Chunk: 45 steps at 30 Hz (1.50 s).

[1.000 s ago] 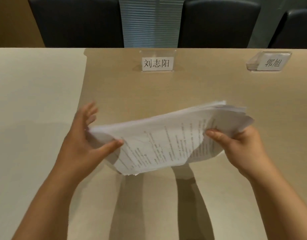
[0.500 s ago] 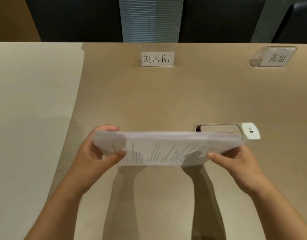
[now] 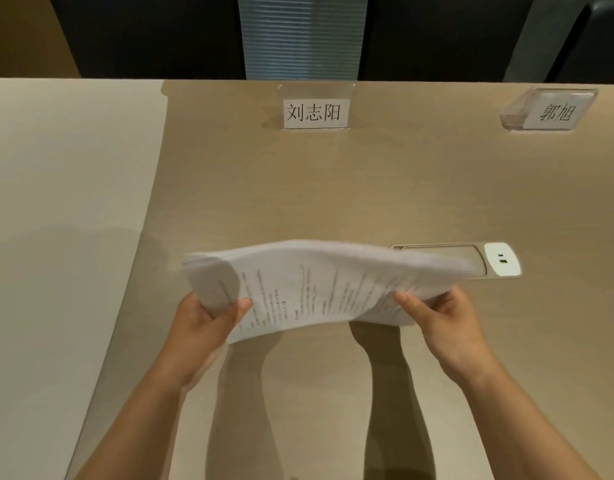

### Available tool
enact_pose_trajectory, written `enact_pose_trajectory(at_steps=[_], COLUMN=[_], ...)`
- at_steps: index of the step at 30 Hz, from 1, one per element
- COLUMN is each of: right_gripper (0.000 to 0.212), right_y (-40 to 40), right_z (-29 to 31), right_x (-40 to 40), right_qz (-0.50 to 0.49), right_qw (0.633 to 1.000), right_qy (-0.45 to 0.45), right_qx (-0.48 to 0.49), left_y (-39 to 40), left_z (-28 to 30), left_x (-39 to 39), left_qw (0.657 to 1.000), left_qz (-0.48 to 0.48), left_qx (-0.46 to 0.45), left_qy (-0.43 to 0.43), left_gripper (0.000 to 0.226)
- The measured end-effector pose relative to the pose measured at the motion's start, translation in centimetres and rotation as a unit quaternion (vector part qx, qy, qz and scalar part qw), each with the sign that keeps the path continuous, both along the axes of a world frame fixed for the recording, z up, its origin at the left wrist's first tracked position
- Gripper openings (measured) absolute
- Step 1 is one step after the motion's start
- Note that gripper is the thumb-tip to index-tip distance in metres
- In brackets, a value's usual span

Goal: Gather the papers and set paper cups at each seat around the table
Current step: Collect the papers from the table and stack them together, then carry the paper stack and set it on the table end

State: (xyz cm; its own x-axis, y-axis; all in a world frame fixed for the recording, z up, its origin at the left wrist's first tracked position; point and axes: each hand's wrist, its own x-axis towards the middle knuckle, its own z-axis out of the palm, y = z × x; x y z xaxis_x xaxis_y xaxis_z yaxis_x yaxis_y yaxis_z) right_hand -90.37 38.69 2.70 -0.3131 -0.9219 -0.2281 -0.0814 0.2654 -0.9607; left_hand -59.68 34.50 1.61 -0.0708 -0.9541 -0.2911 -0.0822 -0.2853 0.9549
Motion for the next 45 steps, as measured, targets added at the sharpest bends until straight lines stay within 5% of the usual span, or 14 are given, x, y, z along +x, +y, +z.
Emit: enact_pose_trajectory(at_steps=[3,9,15,20,26,30,38,45], right_gripper=[0.028,0.028,0.056,0.028,0.021,0.023,0.019,0.017], right_y=[0.1,2.5,8.0,13.2,18.9,23.1,31.9,39.8], right_z=[2.5,10.9,18.5,22.5,27.8,30.1,30.1,28.6], right_x=[0.0,0.6,3.0,8.1,16.9,24.1,40.6,58.7], right_qz=[0.005,0.091,0.196,0.25,0.326,0.394,0.49,0.524], right_qw=[1.0,0.995,0.978,0.965,0.931,0.895,0.849,0.83], right_qy=[0.008,0.037,-0.067,-0.068,-0.067,-0.107,-0.128,-0.08], right_qx=[-0.014,-0.037,-0.025,-0.029,-0.147,-0.182,-0.154,-0.173], left_y=[0.4,4.1,11.5,20.4,33.4,43.3,59.6,69.6], left_z=[2.5,9.4,16.7,21.8,26.5,29.2,29.0,28.3], left_x=[1.0,4.0,7.5,10.8,16.7,21.7,32.9,47.2], left_qw=[0.999,0.998,0.997,0.988,0.949,0.942,0.929,0.87], left_qz=[-0.017,-0.056,0.008,0.087,0.262,0.27,0.327,0.456], left_qx=[-0.023,-0.021,-0.056,-0.121,-0.176,-0.2,-0.172,-0.188], left_qy=[-0.042,0.004,0.051,0.043,0.022,0.009,0.004,-0.002], left_gripper=[0.026,0.027,0.027,0.033,0.027,0.06,0.069,0.025])
